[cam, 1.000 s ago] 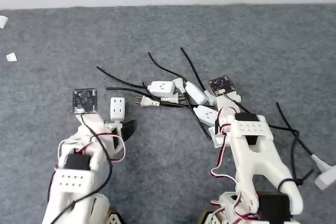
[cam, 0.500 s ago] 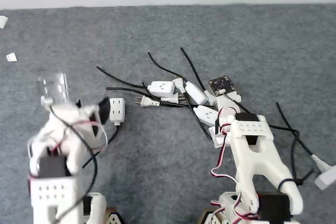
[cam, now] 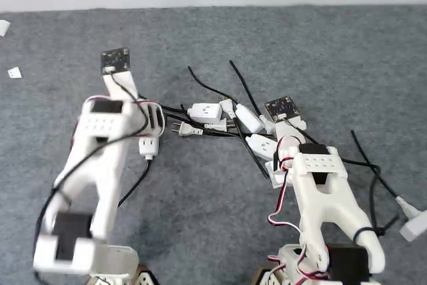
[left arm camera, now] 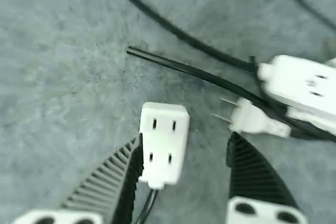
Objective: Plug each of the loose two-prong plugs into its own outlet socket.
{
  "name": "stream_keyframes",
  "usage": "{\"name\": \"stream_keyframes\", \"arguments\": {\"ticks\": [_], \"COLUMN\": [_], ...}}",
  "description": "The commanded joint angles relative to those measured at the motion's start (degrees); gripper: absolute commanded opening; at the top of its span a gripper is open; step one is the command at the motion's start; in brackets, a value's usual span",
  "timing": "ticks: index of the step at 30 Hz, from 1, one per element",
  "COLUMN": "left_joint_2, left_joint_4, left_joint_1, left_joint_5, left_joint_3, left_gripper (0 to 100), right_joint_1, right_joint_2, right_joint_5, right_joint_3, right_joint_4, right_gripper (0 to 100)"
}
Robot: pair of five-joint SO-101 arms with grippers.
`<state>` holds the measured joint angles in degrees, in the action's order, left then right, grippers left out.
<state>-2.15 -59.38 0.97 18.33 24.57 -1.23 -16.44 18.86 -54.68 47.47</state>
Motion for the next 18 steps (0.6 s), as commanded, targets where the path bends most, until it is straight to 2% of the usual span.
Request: {"name": "stream_keyframes", "arguments": {"ticks": [1, 4, 10, 17, 18], "left_joint_2": [-8.8, -12.7, -16.4, -18.5, -18.5], "left_joint_4": [0.9, 1.1, 0.8, 1.1, 1.0], "left_joint_1": [-0.4, -0.3, -0.3, -0.4, -0.4], "left_joint_5": [1.4, 4.0, 4.2, 3.9, 3.9], "left_joint_3": [-7.8, -9.8, -10.0, -10.2, -10.2], "left_gripper": [24, 24, 22, 1, 1], "right_joint_1": [-0.2, -0.2, -0.2, -0.2, -0.2], "right_joint_2": [0.0, 0.0, 0.0, 0.0, 0.0], "right_joint_5": [0.5, 0.5, 0.5, 0.5, 0.5], "right_joint_3": [3.1, 3.1, 3.1, 3.1, 3.1], "right_joint_4": [0.0, 0.1, 0.1, 0.1, 0.1], "right_gripper": [16.5, 16.5, 16.5, 16.5, 16.5]}}
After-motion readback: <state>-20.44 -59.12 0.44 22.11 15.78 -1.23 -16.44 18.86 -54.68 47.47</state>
